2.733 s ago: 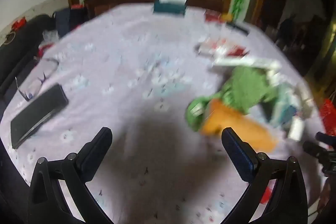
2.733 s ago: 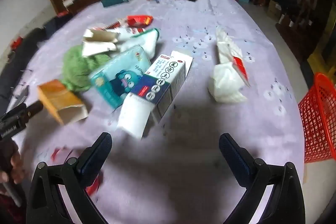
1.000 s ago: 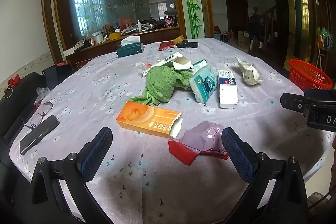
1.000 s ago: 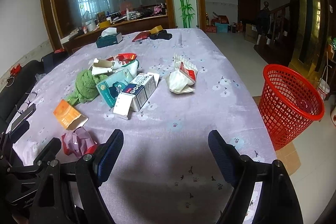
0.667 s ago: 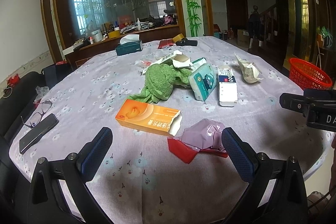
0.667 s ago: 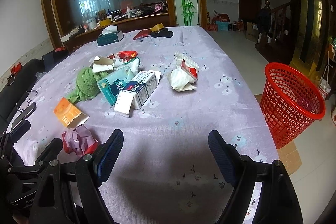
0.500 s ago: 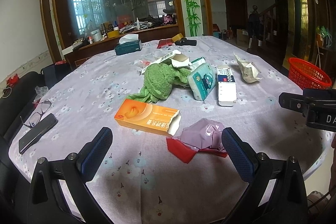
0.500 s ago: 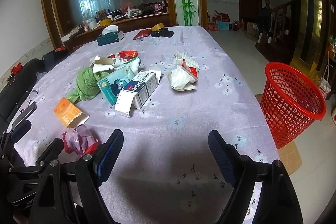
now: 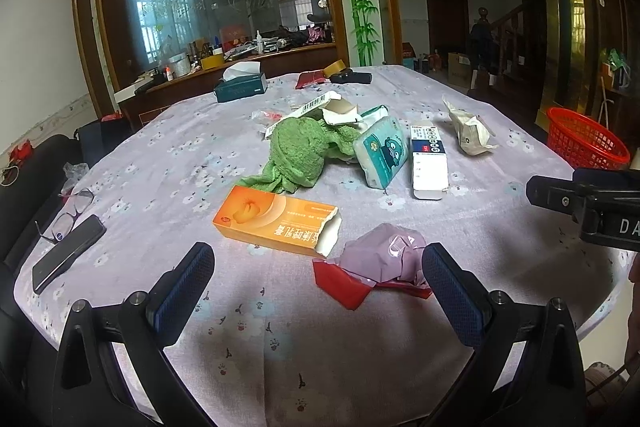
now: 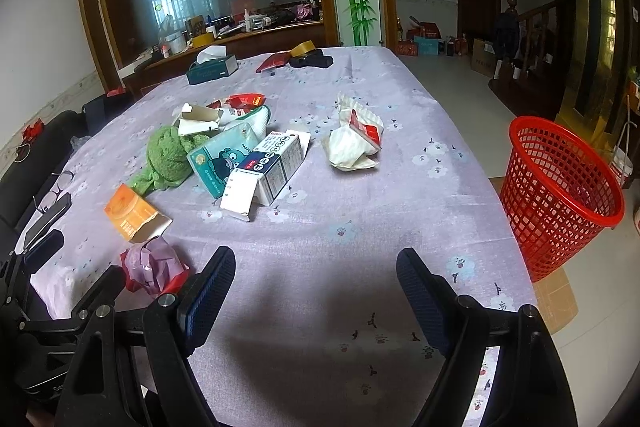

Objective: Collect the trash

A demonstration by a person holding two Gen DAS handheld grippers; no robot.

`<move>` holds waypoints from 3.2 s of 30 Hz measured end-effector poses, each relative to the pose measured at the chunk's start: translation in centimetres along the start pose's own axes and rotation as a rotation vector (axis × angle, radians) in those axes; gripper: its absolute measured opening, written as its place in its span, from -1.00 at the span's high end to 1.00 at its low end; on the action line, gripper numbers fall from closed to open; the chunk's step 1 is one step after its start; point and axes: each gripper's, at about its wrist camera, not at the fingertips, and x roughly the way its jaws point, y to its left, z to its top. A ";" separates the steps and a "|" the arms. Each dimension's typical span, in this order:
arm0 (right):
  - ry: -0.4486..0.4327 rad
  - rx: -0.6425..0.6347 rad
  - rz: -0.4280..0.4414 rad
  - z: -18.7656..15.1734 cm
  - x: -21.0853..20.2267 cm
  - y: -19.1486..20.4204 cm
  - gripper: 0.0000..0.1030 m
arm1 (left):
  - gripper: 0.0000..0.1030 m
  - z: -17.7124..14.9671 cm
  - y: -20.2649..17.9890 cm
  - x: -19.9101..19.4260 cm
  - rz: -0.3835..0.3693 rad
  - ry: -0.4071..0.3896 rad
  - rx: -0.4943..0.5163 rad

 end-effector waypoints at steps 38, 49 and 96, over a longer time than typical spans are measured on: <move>0.144 0.106 0.094 8.4 6.9 -4.7 -0.40 | -0.78 0.9 -1.8 4.9 -0.273 0.181 0.130; 0.248 0.224 0.074 10.9 13.3 -6.3 -0.27 | 0.03 1.9 -1.4 7.1 -0.284 0.213 0.100; -0.053 0.385 -0.060 7.2 -2.4 -23.5 0.04 | 0.25 16.9 -18.1 5.5 -0.578 0.112 0.136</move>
